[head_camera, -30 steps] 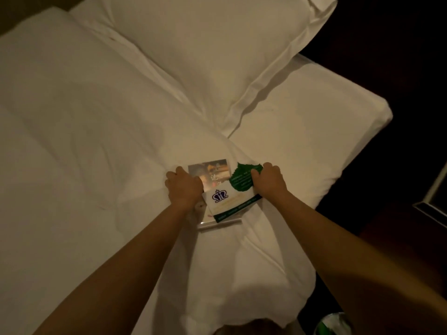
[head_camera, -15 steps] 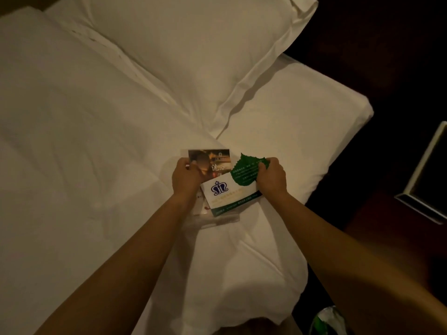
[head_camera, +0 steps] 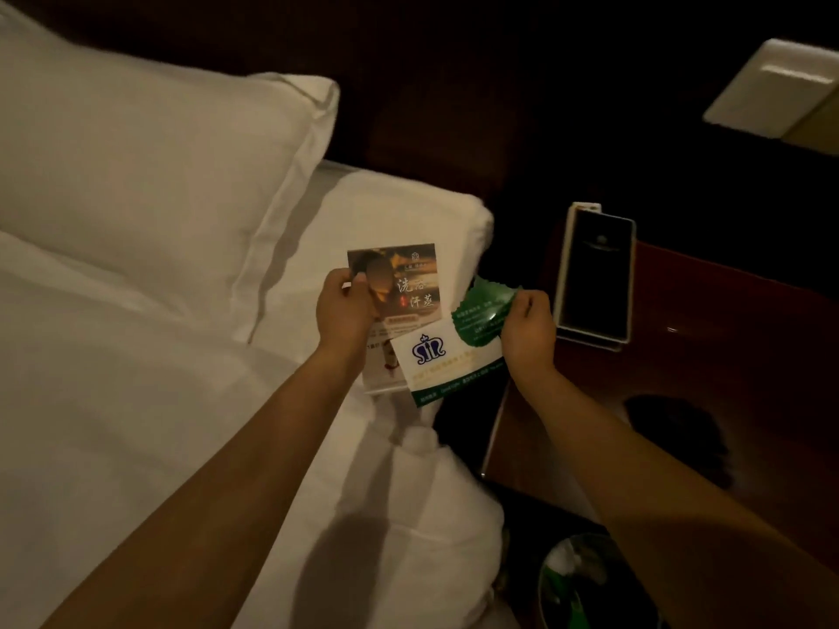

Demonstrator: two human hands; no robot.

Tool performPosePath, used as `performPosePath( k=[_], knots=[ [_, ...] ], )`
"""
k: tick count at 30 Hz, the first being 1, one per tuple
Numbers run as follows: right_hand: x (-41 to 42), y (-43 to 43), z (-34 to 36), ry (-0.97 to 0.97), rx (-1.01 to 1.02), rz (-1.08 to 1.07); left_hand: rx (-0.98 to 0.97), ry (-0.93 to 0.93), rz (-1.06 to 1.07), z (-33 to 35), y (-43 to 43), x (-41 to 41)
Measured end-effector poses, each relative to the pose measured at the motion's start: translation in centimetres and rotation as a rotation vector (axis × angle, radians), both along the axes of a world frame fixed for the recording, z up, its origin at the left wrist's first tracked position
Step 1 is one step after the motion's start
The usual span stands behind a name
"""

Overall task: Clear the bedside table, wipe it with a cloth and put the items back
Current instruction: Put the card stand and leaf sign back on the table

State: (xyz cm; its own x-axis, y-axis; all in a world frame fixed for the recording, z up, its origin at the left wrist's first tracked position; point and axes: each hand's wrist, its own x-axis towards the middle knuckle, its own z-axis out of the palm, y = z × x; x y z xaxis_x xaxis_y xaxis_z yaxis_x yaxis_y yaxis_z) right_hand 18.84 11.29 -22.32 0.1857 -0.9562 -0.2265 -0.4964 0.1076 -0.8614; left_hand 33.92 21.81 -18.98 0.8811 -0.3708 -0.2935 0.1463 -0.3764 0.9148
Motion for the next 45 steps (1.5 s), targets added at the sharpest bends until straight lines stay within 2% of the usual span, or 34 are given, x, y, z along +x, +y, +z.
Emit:
performPosePath(
  k=[8, 17, 22, 30, 33, 37, 39, 42, 45],
  knots=[
    [-12.6, -7.2, 0.5, -0.033, -0.056, -0.286, -0.037, -0.033, -0.284, -0.1, -12.2, -9.8],
    [-24.8, -15.0, -1.7, -0.113, 0.04, -0.603, -0.108, -0.016, -0.571, -0.9, -23.9, -20.1],
    [-28.3, -18.1, -4.9, -0.139, 0.108, -0.695, -0.118, -0.017, -0.693, -2.6, -28.4, -23.3],
    [-28.8, -21.6, -8.9, -0.162, 0.136, -0.75, -0.19, -0.042, -0.72, -6.0, -33.9, -23.9],
    [-28.8, -22.6, -8.5, -0.04, 0.05, -0.651, -0.217, -0.033, -0.736, -6.3, -35.1, -23.8],
    [-28.9, -24.7, -7.2, 0.143, -0.227, -0.485, -0.239, 0.005, -0.739, -6.6, -35.8, -23.3],
    [-27.6, -26.4, -6.5, 0.14, -0.232, -0.279, -0.213, 0.003, -0.753, -7.2, -35.6, -23.2],
    [-24.7, -28.3, -6.6, 0.321, -0.263, 0.075, -0.152, -0.037, -0.801, -8.7, -34.8, -23.6],
    [-22.8, -28.9, -6.9, 0.266, -0.206, 0.18, -0.116, -0.108, -0.834, -9.9, -34.5, -23.8]
  ],
)
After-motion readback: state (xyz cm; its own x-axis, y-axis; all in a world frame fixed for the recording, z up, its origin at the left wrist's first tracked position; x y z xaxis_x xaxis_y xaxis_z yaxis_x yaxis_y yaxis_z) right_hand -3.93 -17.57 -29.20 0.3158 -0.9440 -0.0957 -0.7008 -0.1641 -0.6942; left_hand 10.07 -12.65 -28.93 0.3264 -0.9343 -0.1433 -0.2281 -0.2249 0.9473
